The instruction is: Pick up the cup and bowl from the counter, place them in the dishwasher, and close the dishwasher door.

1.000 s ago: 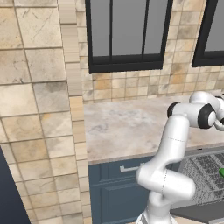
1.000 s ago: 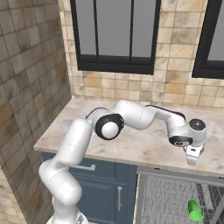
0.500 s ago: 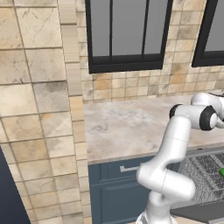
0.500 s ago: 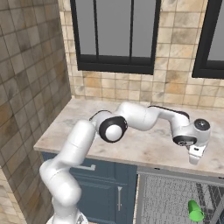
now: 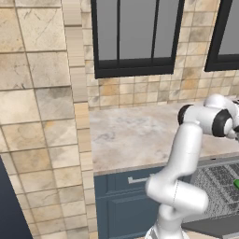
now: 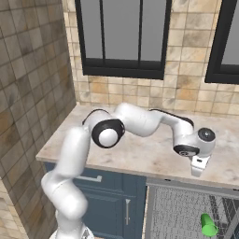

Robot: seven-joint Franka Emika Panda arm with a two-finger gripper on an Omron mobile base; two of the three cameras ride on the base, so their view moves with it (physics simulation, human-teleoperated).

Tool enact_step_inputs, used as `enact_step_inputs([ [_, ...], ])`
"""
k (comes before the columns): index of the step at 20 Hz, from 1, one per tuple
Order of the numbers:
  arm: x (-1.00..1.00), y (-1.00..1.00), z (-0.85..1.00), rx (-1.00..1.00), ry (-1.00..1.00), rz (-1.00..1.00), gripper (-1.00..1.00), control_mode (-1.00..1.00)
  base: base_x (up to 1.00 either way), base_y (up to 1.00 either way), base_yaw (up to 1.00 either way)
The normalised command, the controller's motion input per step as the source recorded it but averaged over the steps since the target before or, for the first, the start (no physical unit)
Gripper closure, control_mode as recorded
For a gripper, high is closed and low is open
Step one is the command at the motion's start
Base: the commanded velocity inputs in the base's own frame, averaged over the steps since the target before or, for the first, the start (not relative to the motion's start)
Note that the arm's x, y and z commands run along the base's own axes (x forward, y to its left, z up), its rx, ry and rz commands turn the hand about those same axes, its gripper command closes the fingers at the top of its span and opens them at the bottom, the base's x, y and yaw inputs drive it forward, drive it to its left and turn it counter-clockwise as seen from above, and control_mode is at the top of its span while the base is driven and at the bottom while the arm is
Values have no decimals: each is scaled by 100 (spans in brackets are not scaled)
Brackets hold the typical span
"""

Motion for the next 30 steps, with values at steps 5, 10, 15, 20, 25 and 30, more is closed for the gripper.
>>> enact_step_inputs([
  [5,-24,36,6,-7,-8,1,100,-100,0,0,0],
  [10,-40,0,39,0,-12,0,100,-100,0,0,0],
  [15,-56,0,56,4,-16,0,100,-100,0,0,0],
  [20,-54,0,37,7,-13,0,100,-100,0,0,0],
  [25,-44,5,2,2,-5,3,100,-100,0,0,0],
  [30,-40,18,-4,0,0,2,100,-100,0,0,0],
])
